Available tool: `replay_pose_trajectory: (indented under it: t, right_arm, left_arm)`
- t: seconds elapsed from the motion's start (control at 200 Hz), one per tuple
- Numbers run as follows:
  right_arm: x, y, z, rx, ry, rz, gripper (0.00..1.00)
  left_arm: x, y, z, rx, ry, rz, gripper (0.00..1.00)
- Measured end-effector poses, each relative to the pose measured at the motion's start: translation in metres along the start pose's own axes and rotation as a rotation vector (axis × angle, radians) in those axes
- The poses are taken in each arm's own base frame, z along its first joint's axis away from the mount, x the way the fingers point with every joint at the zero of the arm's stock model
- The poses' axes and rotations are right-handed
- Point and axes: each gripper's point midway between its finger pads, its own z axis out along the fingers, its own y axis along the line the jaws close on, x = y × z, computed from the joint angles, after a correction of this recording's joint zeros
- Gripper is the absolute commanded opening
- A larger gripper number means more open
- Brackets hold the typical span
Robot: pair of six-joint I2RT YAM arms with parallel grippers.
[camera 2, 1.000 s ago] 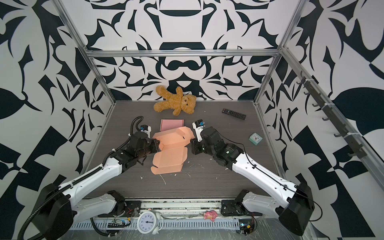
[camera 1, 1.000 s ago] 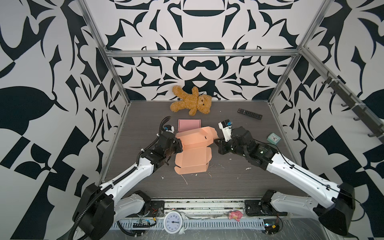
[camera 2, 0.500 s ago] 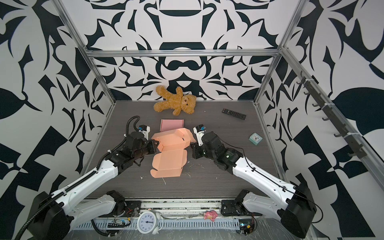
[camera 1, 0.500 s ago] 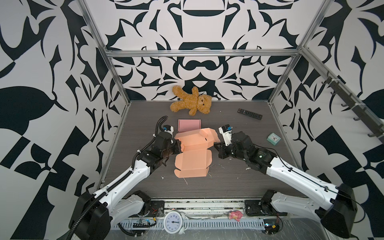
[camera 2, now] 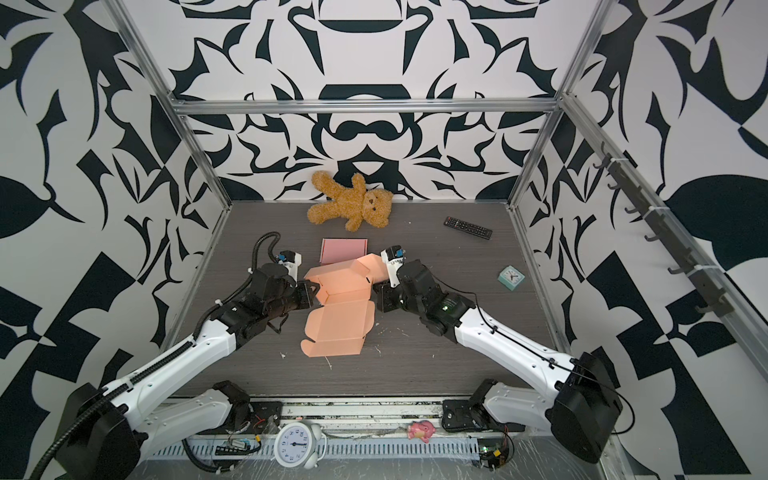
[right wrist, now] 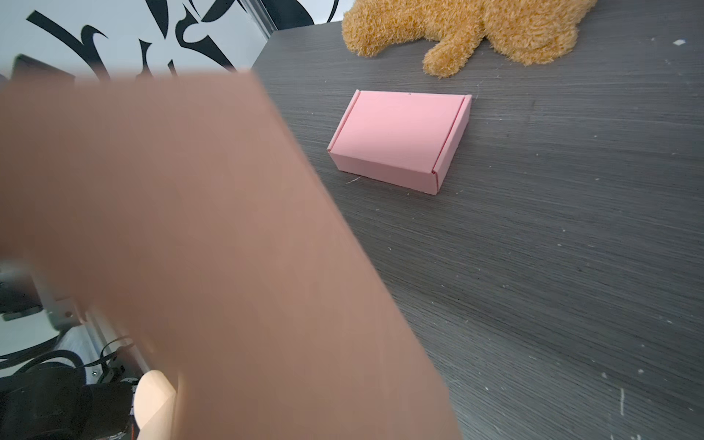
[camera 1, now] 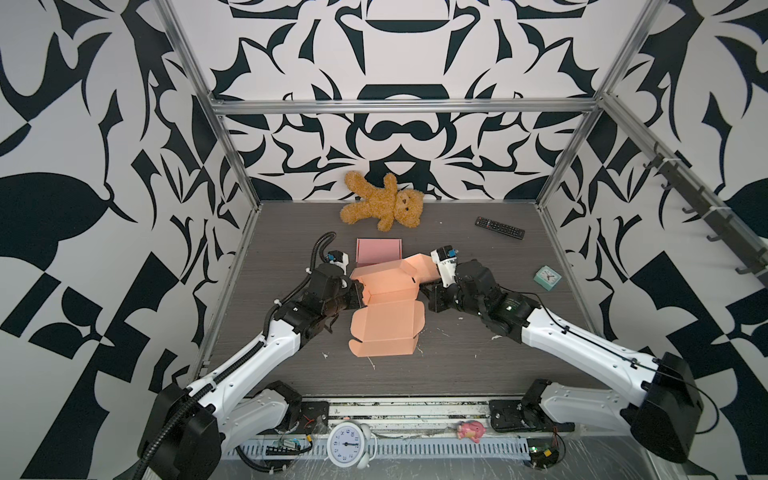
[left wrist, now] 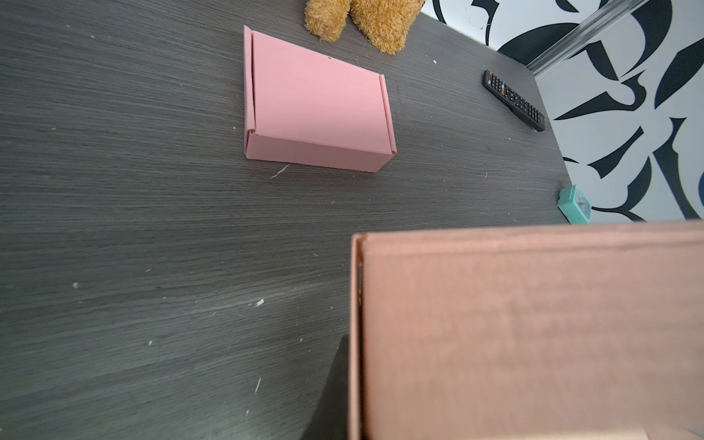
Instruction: Fold the paper box
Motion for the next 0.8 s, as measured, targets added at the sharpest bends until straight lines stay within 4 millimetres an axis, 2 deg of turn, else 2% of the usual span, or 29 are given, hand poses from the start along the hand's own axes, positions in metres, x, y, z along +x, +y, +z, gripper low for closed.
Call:
replay_pose_trajectory:
  t: [0.365, 0.505, 0.645, 0.8]
  right_arm:
    - [-0.003, 0.009, 0.012, -0.039, 0.000, 0.027, 0.00]
    - [-0.003, 0.010, 0.012, -0.043, -0.001, 0.028, 0.05]
    - [-0.004, 0.011, 0.004, -0.040, -0.004, 0.010, 0.13]
    - [-0.006, 0.013, -0.016, -0.035, -0.011, -0.025, 0.22]
  left_arm:
    - [0.000, 0.001, 0.000, 0.000, 0.001, -0.008, 0.11]
    - [0.000, 0.001, 0.000, 0.000, 0.001, -0.008, 0.11]
    - [-0.001, 0.004, 0.000, 0.000, 0.005, -0.023, 0.11]
    - [-0.006, 0.010, -0.001, 0.001, 0.001, -0.055, 0.11]
